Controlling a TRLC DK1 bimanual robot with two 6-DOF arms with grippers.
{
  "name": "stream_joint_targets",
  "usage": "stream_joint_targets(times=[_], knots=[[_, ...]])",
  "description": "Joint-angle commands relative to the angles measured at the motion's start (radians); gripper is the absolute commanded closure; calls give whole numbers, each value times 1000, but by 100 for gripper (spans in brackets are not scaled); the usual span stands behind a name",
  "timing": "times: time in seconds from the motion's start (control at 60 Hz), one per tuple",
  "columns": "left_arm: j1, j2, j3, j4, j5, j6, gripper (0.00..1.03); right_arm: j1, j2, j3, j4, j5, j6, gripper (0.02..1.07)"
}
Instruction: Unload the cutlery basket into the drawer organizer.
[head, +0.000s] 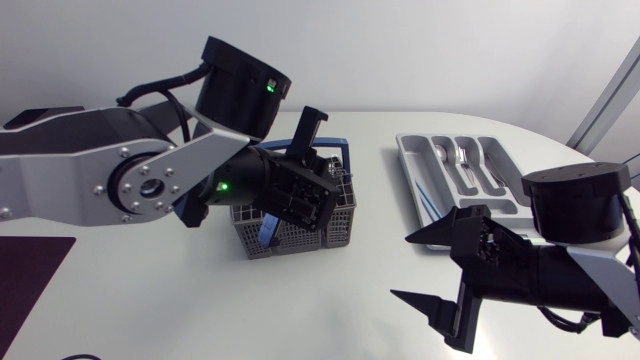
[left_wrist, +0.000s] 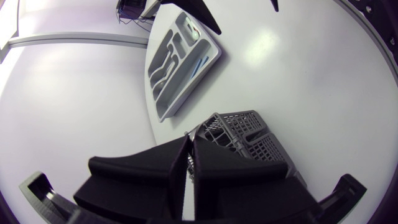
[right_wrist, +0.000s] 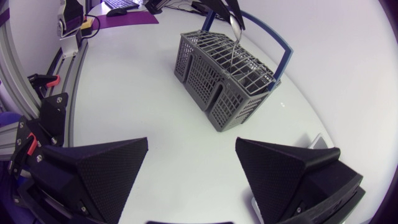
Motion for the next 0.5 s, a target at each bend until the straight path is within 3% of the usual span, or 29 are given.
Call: stream_joint_targets(times=[0.0,0.483], knots=[[-7,-29,1,13,-10,7,95,8,11,-18,-5,7,19,6],[-43,38,188,-247,-5,140,96,16,2,-40,-17,-12,10,6]])
